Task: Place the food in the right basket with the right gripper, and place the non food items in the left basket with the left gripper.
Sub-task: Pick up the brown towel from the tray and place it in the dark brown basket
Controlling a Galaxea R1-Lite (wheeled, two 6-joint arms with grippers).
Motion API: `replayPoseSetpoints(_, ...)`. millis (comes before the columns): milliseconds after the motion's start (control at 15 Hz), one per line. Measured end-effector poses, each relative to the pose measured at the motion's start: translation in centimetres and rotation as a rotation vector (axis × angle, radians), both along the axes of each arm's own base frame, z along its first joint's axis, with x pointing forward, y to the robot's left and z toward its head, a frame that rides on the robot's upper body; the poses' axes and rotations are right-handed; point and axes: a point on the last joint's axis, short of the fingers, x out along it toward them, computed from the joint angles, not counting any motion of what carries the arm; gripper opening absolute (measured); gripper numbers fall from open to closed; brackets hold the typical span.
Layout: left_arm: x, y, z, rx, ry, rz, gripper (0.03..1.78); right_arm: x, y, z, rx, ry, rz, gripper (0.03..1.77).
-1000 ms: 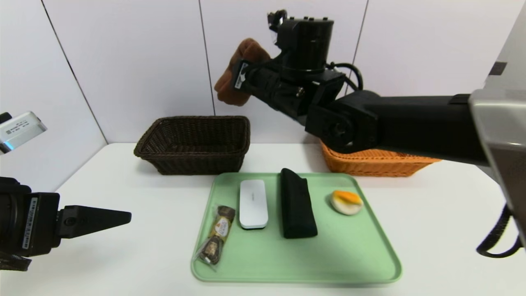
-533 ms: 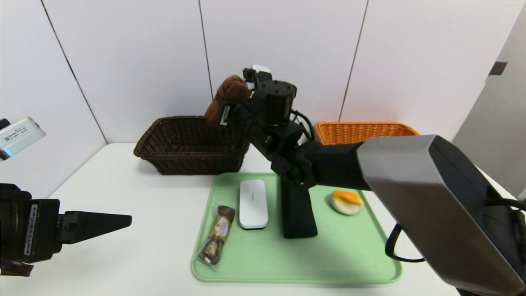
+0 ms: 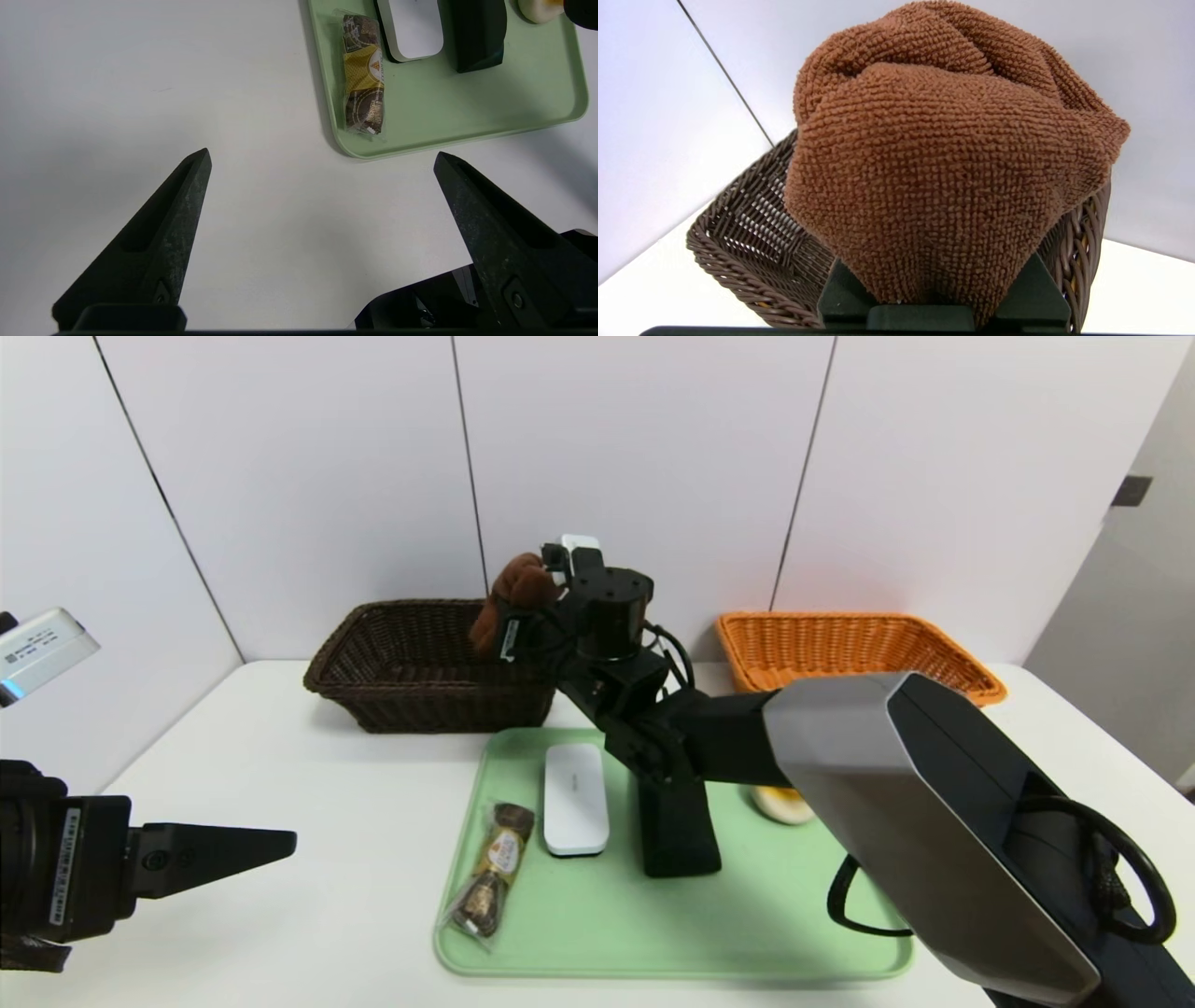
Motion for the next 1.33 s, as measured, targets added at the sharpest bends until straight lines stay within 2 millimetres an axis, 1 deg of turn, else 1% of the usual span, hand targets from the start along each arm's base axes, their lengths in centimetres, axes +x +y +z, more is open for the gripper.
replayPoseSetpoints(267, 0.0, 0.0, -0.1, 0.001, 0.003, -0.002, 1.69, 0.2, 0.2, -1.0, -0.024, 0.015, -0.002, 0.4)
replayPoseSetpoints(333, 0.0, 0.0, -0.1, 0.004, 0.003, -0.004, 1.69, 0.3, 0.2, -1.3, -0.041, 0.007, -0.006, 0.5)
replayPoseSetpoints(400, 0.0, 0.0, -0.1, 0.007, 0.002, -0.007, 1.69, 0.4, 0.2, -1.5, -0.06, -0.01, -0.006, 0.66)
replayPoseSetpoints(533, 0.1, 0.0, -0.2, 0.008, 0.005, -0.008, 1.69, 0.5, 0.2, -1.6, -0.065, -0.014, 0.008, 0.9)
replayPoseSetpoints(733, 0.1, 0.0, -0.2, 0.007, 0.006, -0.007, 1.69, 0.5, 0.1, -1.4, -0.064, -0.017, 0.005, 1.16)
replayPoseSetpoints(1000, 0.1, 0.0, 0.1, 0.004, -0.006, -0.007, 1.69, 0.1, -0.2, 0.0, -0.052, -0.025, 0.008, 1.38)
replayPoseSetpoints(1200, 0.2, -0.1, 0.2, -0.004, -0.024, -0.008, 1.69, 0.1, -0.5, 0.7, -0.066, -0.017, 0.003, 1.48)
replayPoseSetpoints(1333, 0.2, -0.1, 0.1, -0.004, -0.022, -0.009, 1.69, 0.5, -1.3, 1.0, -0.076, -0.02, -0.026, 1.53)
